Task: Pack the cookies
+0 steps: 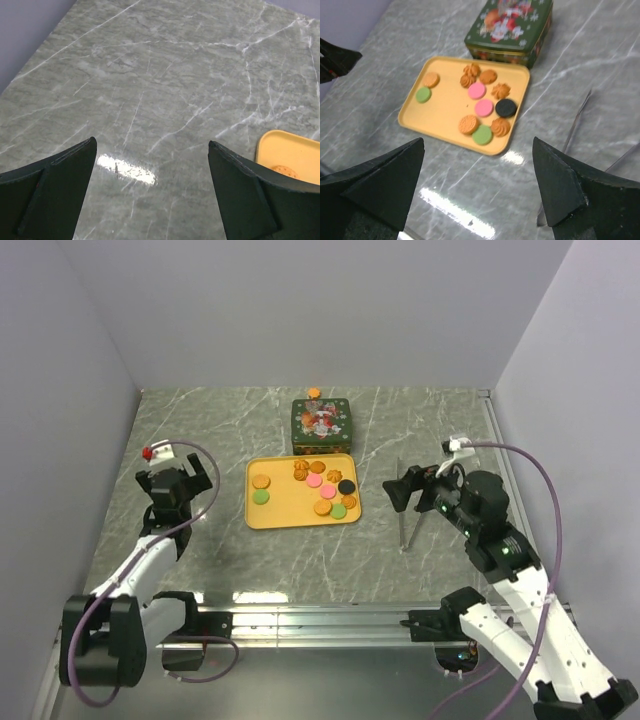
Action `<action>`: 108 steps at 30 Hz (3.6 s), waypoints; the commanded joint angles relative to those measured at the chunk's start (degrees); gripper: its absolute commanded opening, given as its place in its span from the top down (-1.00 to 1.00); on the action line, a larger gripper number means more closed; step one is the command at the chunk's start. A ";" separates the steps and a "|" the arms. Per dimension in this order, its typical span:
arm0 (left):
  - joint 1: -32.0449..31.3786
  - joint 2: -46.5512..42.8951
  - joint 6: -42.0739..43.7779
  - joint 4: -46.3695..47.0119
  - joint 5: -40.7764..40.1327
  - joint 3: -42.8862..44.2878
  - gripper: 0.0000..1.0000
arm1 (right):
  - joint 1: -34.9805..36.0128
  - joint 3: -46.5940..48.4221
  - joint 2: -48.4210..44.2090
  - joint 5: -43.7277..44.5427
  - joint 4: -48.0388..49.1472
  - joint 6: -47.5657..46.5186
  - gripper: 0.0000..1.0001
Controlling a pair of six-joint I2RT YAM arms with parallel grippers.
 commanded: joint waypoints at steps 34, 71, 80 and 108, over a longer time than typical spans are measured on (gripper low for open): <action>3.56 24.81 5.36 48.98 17.77 -8.42 -0.99 | 1.19 -20.33 9.25 25.56 38.30 -2.37 -1.00; 3.47 24.73 5.36 49.59 17.69 -8.76 -0.99 | -17.09 -29.29 35.11 22.25 76.62 -10.37 -1.00; 3.56 24.74 5.36 49.42 17.60 -8.68 -0.99 | -18.15 -33.08 36.51 16.00 85.51 -12.04 -1.00; 3.47 24.74 5.36 49.42 17.60 -8.59 -1.00 | -18.15 -33.08 36.25 16.09 85.07 -12.04 -1.00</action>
